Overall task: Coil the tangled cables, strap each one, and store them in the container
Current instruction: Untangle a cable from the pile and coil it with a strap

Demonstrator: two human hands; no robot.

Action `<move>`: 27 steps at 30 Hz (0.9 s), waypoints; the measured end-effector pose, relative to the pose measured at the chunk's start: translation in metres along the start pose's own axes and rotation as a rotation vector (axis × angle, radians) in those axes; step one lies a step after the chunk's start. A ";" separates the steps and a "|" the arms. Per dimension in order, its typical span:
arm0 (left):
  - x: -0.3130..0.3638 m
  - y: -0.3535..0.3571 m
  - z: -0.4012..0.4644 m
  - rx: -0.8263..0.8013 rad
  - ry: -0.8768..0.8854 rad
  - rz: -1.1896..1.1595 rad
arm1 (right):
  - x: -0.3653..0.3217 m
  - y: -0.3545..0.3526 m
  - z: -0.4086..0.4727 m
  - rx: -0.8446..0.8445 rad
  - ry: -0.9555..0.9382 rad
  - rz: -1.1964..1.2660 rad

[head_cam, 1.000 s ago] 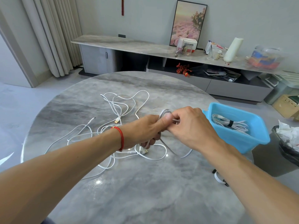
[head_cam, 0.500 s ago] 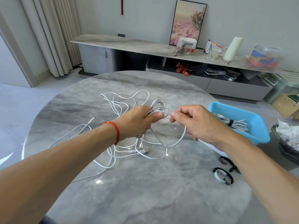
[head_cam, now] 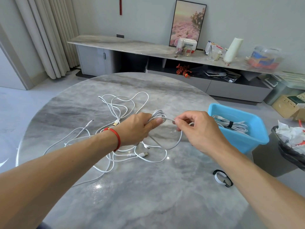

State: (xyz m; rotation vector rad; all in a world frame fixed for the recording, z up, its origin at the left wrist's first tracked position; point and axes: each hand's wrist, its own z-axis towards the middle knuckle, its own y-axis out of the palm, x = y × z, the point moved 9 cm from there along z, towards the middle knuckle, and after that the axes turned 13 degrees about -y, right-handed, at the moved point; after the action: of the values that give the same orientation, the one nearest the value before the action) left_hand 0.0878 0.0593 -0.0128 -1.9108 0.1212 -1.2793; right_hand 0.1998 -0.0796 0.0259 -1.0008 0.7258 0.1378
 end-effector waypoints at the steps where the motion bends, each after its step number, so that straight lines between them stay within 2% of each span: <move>1: 0.000 -0.002 0.000 0.011 -0.004 -0.011 | 0.002 0.002 -0.002 -0.003 0.025 0.041; 9: 0.012 0.012 -0.010 -0.055 -0.015 -0.237 | 0.009 0.021 -0.016 0.098 0.330 0.752; 17: 0.027 0.025 -0.020 -0.174 0.021 -0.412 | 0.000 0.019 -0.017 0.160 0.297 0.857; 23: 0.025 0.023 -0.015 -0.126 0.000 -0.454 | -0.006 0.023 -0.016 0.182 0.262 0.961; 27: 0.032 0.026 -0.018 -0.275 0.029 -0.566 | -0.010 0.021 -0.015 0.199 0.252 1.090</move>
State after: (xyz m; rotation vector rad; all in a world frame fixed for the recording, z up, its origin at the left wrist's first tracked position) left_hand 0.0974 0.0163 -0.0036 -2.2548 -0.2625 -1.7314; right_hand 0.1753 -0.0780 0.0119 -0.3421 1.4314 0.8753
